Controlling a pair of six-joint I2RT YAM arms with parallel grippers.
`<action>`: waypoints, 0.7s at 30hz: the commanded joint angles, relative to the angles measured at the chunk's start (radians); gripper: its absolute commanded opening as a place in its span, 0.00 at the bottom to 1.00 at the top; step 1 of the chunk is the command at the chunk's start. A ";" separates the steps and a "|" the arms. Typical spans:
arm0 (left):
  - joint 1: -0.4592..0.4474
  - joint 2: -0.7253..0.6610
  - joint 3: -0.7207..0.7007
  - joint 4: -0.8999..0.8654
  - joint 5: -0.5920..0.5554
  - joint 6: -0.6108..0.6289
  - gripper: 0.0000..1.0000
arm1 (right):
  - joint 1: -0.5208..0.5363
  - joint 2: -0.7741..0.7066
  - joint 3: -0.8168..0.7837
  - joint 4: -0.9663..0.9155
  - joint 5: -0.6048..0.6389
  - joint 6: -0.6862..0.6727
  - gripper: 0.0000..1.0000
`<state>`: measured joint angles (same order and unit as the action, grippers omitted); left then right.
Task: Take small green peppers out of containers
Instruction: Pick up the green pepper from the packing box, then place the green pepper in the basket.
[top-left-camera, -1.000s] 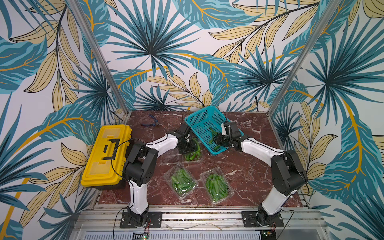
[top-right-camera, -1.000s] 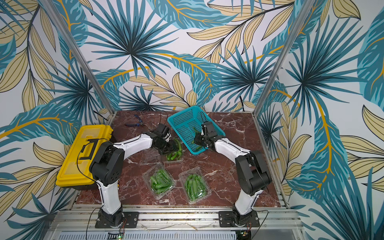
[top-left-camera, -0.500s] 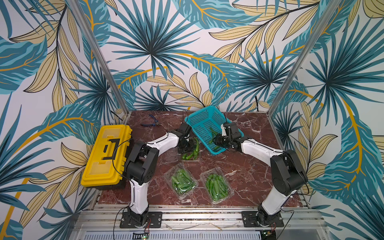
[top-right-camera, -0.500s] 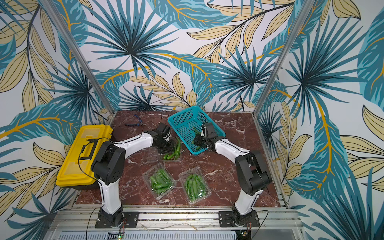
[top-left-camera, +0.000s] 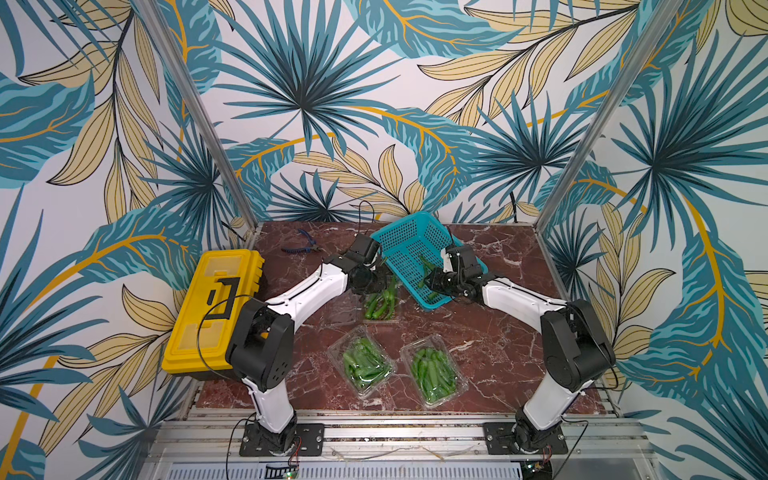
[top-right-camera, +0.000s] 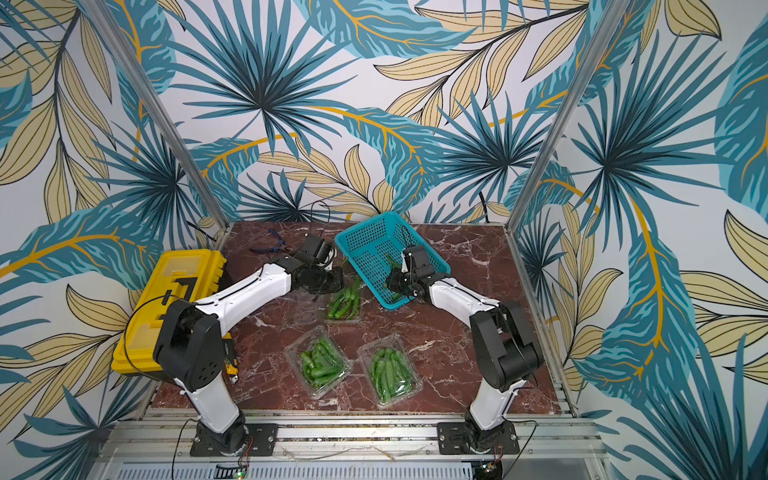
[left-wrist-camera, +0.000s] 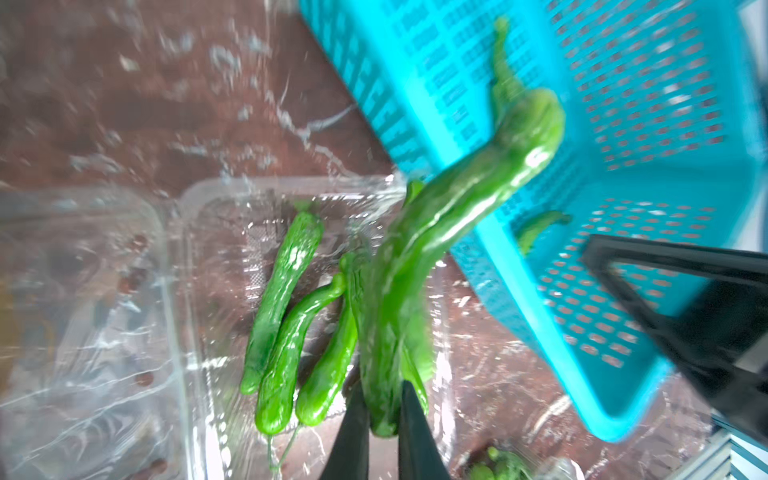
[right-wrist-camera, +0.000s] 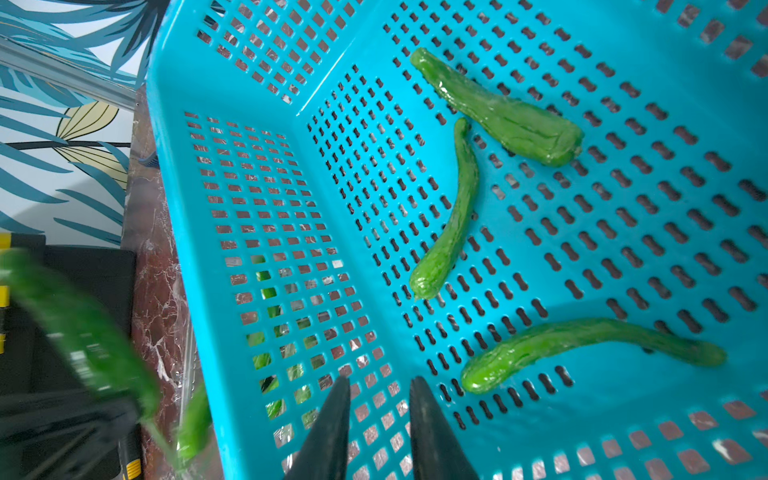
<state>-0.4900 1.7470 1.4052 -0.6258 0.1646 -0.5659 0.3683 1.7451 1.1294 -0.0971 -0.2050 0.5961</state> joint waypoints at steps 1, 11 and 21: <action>-0.003 -0.034 0.009 -0.025 -0.019 0.032 0.00 | 0.002 0.014 -0.010 0.025 -0.017 0.013 0.27; -0.003 -0.060 0.005 -0.043 -0.010 0.049 0.00 | 0.007 0.006 -0.012 0.043 -0.042 0.007 0.26; -0.003 -0.127 0.207 -0.037 0.000 0.146 0.00 | 0.007 -0.024 -0.032 0.043 0.004 -0.009 0.26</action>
<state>-0.4904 1.6787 1.5051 -0.6857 0.1608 -0.4637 0.3702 1.7451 1.1225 -0.0608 -0.2295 0.5980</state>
